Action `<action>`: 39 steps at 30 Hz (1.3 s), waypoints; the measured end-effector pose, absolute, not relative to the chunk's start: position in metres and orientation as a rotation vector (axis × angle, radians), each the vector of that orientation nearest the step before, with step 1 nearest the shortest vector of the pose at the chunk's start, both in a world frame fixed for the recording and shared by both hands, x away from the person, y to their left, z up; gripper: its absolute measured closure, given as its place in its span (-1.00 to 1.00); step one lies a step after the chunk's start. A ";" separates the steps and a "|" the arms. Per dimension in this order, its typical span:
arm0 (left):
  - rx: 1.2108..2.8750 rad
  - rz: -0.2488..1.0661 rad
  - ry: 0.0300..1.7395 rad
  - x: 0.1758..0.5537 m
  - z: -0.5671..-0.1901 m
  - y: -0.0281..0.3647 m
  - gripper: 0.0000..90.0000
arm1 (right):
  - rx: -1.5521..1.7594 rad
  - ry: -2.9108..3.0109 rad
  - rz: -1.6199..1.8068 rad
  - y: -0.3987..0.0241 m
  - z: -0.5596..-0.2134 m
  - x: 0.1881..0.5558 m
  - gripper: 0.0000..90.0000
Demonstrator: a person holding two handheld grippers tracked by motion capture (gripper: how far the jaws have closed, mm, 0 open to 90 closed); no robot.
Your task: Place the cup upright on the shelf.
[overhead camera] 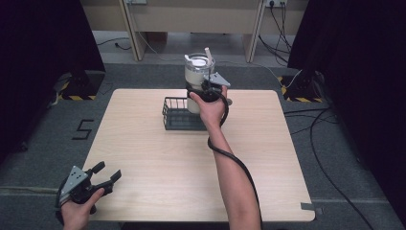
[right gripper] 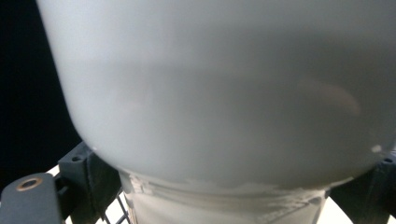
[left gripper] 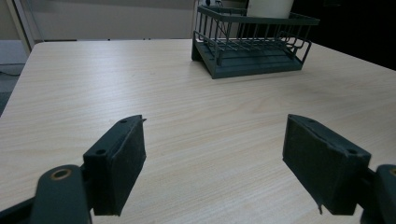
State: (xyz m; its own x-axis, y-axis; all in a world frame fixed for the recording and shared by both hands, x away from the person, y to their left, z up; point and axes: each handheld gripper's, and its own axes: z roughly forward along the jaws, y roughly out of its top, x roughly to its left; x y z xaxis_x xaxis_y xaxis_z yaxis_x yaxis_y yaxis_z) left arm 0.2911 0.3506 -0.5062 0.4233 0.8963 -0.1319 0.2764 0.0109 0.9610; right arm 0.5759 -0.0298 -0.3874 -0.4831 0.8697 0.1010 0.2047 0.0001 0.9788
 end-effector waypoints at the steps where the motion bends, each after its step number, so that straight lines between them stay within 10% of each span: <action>1: 1.527 0.674 1.080 0.291 -0.506 0.350 -0.54 | 1.111 1.718 1.523 -0.030 -0.387 0.576 -0.77; 39: 1.535 0.669 1.074 0.292 -0.507 0.349 -0.54 | 1.139 1.749 1.455 -0.027 -0.422 0.582 -0.77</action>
